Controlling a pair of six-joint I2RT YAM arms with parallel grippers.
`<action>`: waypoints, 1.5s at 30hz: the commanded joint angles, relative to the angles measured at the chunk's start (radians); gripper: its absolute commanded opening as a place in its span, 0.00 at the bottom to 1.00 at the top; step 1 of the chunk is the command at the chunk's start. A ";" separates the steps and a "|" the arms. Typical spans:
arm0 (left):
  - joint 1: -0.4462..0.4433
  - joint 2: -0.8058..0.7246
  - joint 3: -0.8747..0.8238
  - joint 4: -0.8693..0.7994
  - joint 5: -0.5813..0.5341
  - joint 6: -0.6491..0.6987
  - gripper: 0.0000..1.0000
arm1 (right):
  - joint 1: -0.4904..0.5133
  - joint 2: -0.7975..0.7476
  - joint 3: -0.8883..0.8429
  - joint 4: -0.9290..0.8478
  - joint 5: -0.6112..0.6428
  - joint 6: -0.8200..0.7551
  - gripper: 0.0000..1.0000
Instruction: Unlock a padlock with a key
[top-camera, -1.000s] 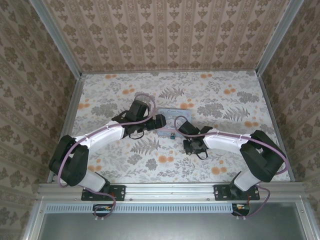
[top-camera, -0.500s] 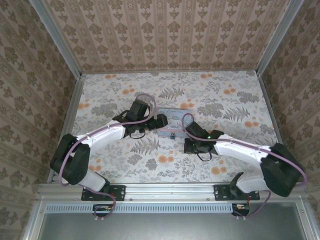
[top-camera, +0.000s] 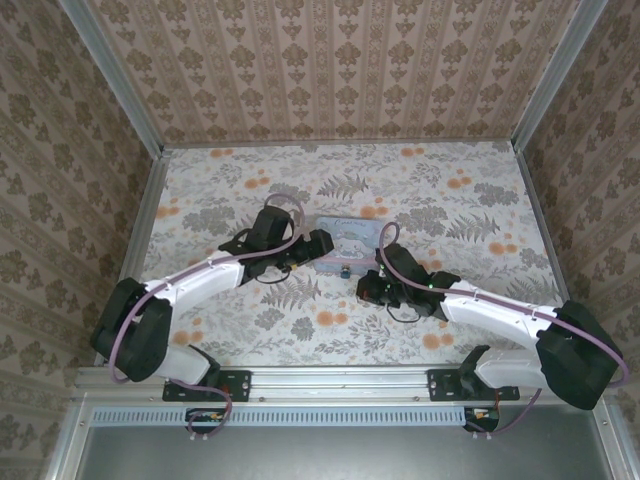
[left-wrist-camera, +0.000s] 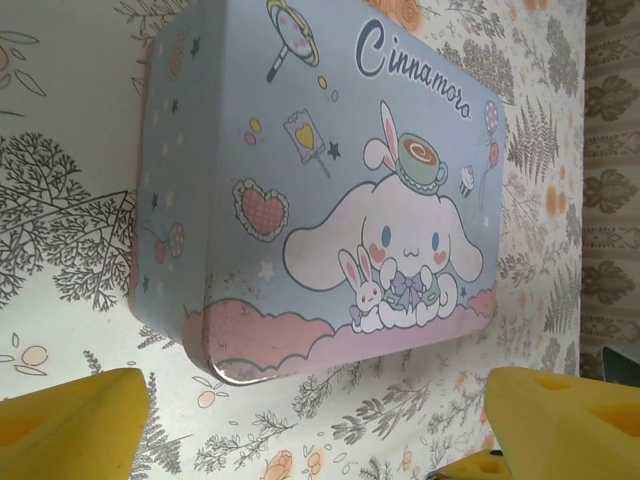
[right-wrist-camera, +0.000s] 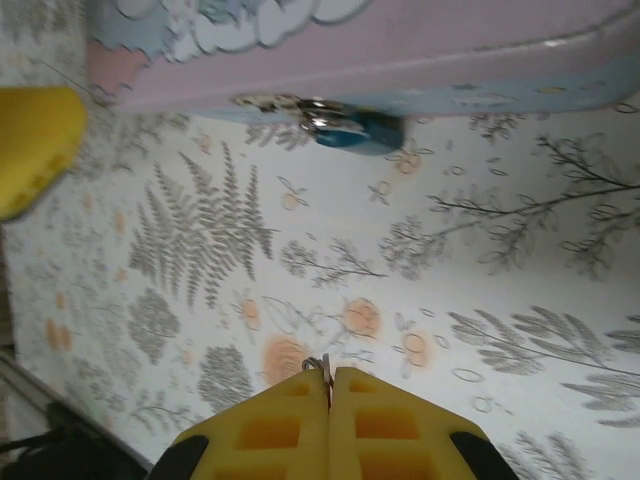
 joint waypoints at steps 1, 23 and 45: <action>-0.006 -0.023 -0.041 0.129 0.063 -0.099 0.90 | -0.016 -0.030 -0.007 0.117 -0.019 0.104 0.00; -0.045 -0.041 -0.116 0.489 0.088 -0.381 0.52 | -0.062 0.107 0.113 0.407 0.179 0.411 0.00; -0.073 0.038 -0.127 0.583 0.063 -0.416 0.31 | -0.064 0.154 0.124 0.463 0.162 0.444 0.00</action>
